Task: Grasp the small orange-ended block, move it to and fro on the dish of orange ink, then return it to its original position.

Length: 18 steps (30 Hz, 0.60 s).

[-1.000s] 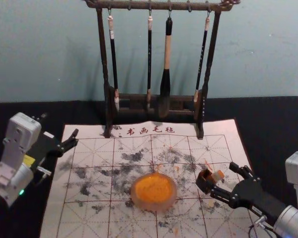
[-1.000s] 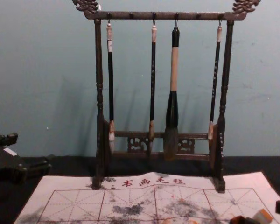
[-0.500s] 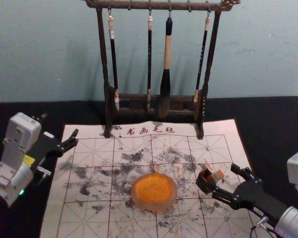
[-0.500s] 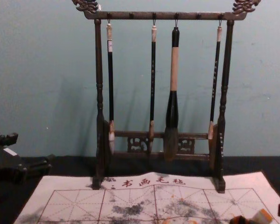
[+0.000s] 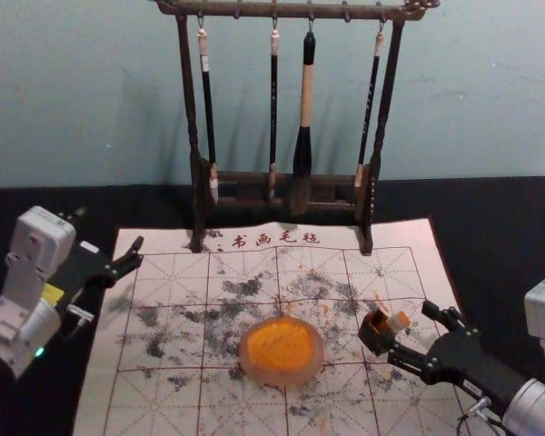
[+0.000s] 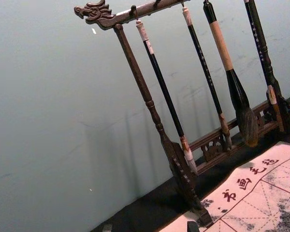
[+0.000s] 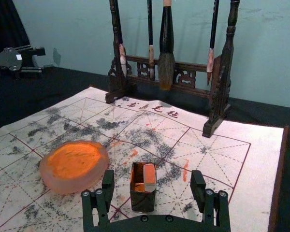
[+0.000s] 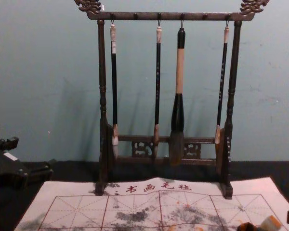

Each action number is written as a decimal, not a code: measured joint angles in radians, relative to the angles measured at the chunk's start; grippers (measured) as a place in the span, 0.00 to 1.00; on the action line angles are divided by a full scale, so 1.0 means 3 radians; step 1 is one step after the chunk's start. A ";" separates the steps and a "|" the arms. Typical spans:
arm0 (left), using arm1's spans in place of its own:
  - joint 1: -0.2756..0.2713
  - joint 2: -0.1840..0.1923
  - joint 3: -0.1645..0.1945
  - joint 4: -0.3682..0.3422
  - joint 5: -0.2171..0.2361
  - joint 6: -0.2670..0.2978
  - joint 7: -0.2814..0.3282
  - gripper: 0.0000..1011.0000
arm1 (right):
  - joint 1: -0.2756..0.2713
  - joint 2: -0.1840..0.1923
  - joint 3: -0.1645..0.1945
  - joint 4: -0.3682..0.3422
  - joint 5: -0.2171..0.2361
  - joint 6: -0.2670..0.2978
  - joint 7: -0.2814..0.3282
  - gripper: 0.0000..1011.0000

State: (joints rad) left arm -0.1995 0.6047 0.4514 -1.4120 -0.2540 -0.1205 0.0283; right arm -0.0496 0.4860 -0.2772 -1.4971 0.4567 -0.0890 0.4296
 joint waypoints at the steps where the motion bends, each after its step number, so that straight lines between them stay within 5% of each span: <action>1: 0.0000 0.0000 0.0000 0.0000 0.0000 0.0000 0.0000 0.99 | 0.0000 0.0000 0.0000 0.0000 0.0000 0.0000 0.0000 0.99; 8: 0.0000 0.0000 0.0000 0.0000 0.0000 0.0000 0.0000 0.99 | 0.0002 0.0002 -0.0003 -0.0001 0.0000 -0.0002 -0.0002 0.97; 18: 0.0000 0.0000 0.0000 0.0000 0.0000 0.0000 0.0000 0.99 | 0.0003 0.0005 -0.0006 -0.0003 0.0000 -0.0004 -0.0005 0.73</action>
State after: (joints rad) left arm -0.1996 0.6047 0.4514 -1.4120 -0.2539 -0.1205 0.0283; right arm -0.0486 0.4875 -0.2791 -1.4979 0.4567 -0.0902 0.4279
